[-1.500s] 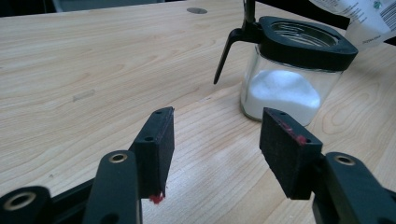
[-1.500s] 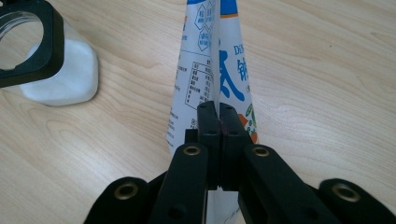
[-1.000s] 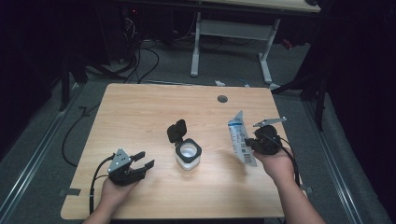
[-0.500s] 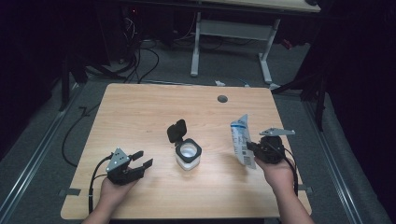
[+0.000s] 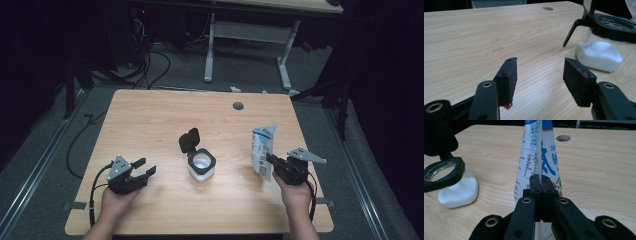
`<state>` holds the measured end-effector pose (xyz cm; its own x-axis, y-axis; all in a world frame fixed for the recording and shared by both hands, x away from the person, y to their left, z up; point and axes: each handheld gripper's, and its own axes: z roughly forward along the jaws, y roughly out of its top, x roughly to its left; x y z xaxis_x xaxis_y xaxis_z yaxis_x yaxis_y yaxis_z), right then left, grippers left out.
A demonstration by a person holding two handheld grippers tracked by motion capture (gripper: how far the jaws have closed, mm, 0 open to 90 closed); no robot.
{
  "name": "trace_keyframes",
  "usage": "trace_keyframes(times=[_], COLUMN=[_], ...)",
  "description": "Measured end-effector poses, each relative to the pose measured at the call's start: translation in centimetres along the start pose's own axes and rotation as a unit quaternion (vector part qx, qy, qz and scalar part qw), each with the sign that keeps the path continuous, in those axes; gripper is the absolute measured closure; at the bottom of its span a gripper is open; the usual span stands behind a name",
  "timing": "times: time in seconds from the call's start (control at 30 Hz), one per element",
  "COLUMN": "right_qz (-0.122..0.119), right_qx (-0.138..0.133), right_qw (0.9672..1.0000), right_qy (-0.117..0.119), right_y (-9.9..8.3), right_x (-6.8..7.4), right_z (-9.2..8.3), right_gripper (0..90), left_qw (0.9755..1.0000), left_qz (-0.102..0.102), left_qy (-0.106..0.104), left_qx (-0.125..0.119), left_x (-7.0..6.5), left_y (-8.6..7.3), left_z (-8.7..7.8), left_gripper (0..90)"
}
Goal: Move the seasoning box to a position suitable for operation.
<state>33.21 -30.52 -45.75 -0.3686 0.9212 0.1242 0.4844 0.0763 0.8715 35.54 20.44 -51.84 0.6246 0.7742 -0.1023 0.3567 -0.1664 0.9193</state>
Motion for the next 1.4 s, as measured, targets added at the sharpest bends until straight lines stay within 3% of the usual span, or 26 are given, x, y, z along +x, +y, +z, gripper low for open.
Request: trace_keyframes(times=[0.13, 0.4, 0.6, 0.77, 0.93, 1.4], right_qz=[-0.001, -0.003, -0.014, -0.004, -0.007, -0.006], right_qx=[-0.022, -0.071, -0.080, -0.086, -0.088, -0.082], right_qw=[0.9998, 0.9974, 0.9966, 0.9962, 0.9960, 0.9963], right_qy=[-0.001, -0.011, -0.012, -0.012, -0.014, -0.022], right_y=[-0.8, -2.2, -2.3, -2.5, -2.6, -3.1], right_x=[0.1, 0.1, -0.3, -0.9, -1.3, -2.1], right_z=[0.2, 0.2, 0.0, 0.3, 0.4, 1.1], right_gripper=[89.9, 89.9, 89.9, 89.9, 89.8, 89.6], left_qw=[0.9999, 0.9998, 0.9992, 0.9989, 0.9991, 0.9992], left_qz=[0.010, -0.001, 0.020, 0.026, 0.019, 0.023], left_qy=[0.010, 0.019, 0.031, 0.035, 0.038, 0.031], left_qx=[0.002, 0.000, 0.014, 0.015, 0.009, 0.015], left_x=[0.5, 1.4, 1.0, 0.6, 0.7, 0.6], left_y=[-0.1, -0.6, -0.7, -0.8, -0.8, -0.9], left_z=[-0.5, -1.1, -0.7, -0.6, -0.8, -0.8], left_gripper=[45.5, 45.5, 45.5, 45.3, 45.4, 45.3])
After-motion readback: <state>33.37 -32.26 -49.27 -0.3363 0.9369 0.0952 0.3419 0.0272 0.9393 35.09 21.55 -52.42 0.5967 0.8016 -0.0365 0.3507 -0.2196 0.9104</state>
